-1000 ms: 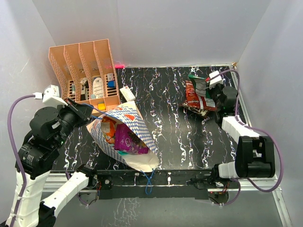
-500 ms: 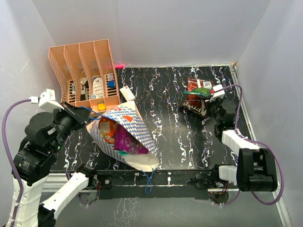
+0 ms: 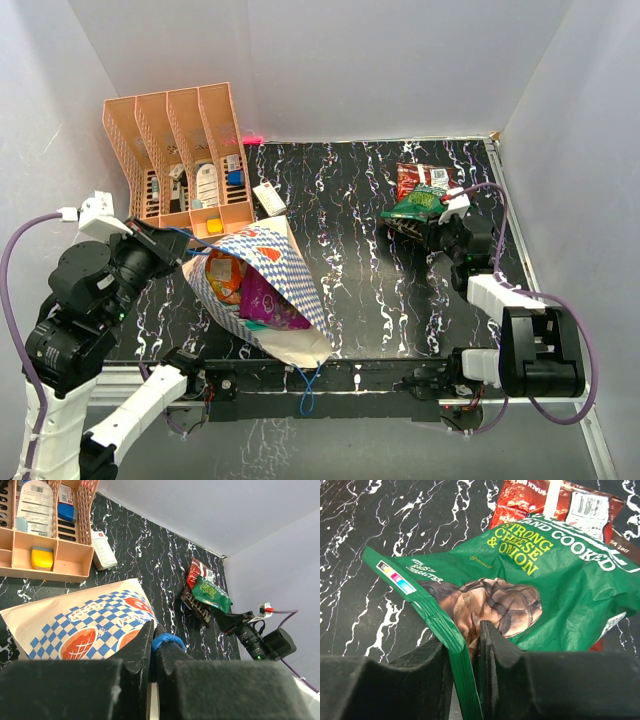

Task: Take the snacks out of the paper bag

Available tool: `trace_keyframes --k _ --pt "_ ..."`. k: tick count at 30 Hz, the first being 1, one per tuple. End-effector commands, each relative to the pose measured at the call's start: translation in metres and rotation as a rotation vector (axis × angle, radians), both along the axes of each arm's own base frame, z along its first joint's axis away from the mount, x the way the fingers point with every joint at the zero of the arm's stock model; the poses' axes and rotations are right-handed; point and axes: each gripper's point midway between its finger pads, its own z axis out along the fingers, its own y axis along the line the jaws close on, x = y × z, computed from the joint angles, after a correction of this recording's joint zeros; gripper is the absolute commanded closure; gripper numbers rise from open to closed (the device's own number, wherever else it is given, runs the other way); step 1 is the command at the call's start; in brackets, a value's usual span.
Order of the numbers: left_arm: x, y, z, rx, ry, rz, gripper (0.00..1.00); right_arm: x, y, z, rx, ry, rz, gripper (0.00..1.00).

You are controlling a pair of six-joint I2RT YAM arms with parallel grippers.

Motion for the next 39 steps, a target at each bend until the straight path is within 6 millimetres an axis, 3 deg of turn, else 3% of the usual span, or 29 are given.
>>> trace_keyframes --k 1,5,12,16,21,25,29,35,39 --pt "-0.002 0.004 0.009 -0.008 -0.038 0.015 1.00 -0.010 0.008 0.001 0.113 0.049 -0.013 0.66" --pt "-0.001 0.002 0.010 -0.007 -0.041 0.004 1.00 -0.022 0.020 0.016 0.215 0.075 0.006 0.44" --pt "-0.004 -0.023 0.012 -0.012 -0.081 -0.142 1.00 -0.053 0.055 0.079 0.356 0.031 0.145 0.35" --pt "-0.009 -0.043 0.015 -0.018 -0.129 -0.269 1.00 -0.078 0.115 0.103 0.413 0.035 0.336 0.35" --pt "-0.013 -0.061 0.009 -0.007 -0.121 -0.386 1.00 -0.115 0.207 0.131 0.376 0.052 0.627 0.34" --pt "-0.013 -0.071 -0.006 -0.010 -0.048 -0.435 1.00 -0.144 0.254 0.164 0.358 0.016 0.837 0.34" --pt "-0.012 -0.079 -0.019 -0.023 -0.004 -0.474 1.00 -0.180 0.270 0.187 0.307 -0.095 1.023 0.32" --pt "-0.011 -0.083 -0.031 -0.004 0.003 -0.500 1.00 -0.253 0.279 0.171 0.212 -0.279 1.247 0.30" --pt "-0.011 -0.083 -0.045 0.010 0.033 -0.505 1.00 -0.296 0.291 0.175 0.192 -0.443 1.346 0.29"
